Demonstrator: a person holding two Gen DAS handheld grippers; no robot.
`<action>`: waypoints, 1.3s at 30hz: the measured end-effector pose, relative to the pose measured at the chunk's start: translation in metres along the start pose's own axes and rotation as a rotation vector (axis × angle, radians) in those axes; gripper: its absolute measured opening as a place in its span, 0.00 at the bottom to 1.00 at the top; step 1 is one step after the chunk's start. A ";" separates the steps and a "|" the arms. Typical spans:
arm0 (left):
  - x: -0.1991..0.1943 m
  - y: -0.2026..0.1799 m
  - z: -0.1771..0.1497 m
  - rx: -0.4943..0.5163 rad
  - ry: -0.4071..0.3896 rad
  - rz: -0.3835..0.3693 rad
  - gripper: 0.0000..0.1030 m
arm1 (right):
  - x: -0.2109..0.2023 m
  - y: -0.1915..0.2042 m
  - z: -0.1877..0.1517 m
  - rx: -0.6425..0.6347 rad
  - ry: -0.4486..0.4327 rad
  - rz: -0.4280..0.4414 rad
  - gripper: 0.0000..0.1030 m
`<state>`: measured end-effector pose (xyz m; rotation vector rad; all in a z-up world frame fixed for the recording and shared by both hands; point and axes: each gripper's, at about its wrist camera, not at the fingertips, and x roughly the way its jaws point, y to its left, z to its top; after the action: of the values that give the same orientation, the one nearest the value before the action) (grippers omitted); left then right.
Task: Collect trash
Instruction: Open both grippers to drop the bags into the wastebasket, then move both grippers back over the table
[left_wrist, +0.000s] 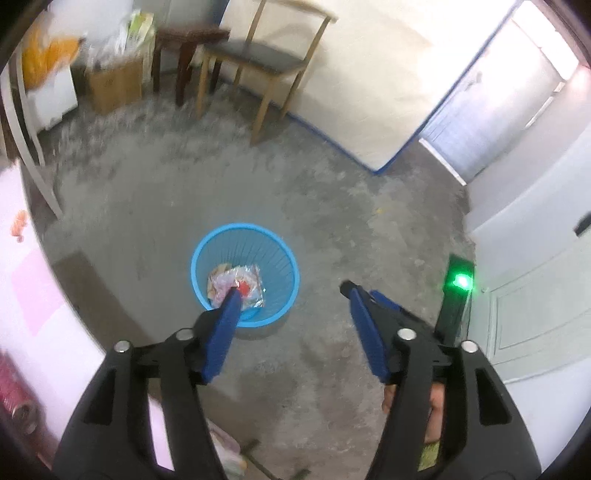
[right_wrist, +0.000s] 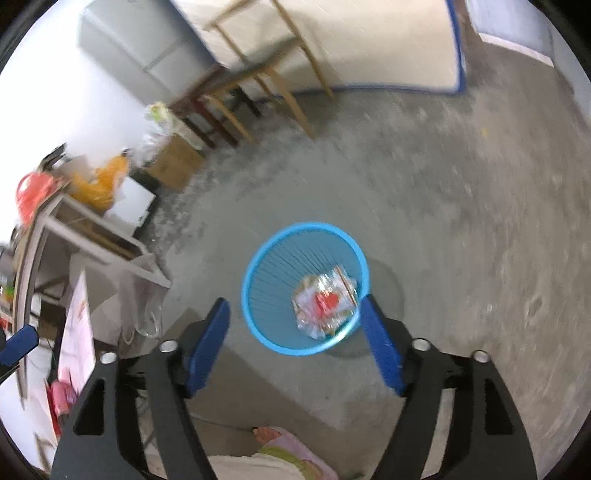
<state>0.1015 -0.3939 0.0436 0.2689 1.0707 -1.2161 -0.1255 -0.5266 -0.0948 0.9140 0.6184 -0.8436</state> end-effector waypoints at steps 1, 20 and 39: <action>-0.013 -0.001 -0.008 -0.002 -0.021 -0.001 0.60 | -0.009 0.008 -0.001 -0.028 -0.019 -0.001 0.77; -0.248 0.107 -0.240 -0.248 -0.377 0.407 0.90 | -0.152 0.217 -0.078 -0.677 -0.347 -0.050 0.94; -0.274 0.186 -0.327 -0.387 -0.600 0.410 0.92 | -0.171 0.403 -0.193 -0.976 -0.041 0.520 0.94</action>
<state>0.1018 0.0711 0.0229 -0.1690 0.6566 -0.6346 0.0989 -0.1596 0.1142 0.1326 0.6175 -0.0345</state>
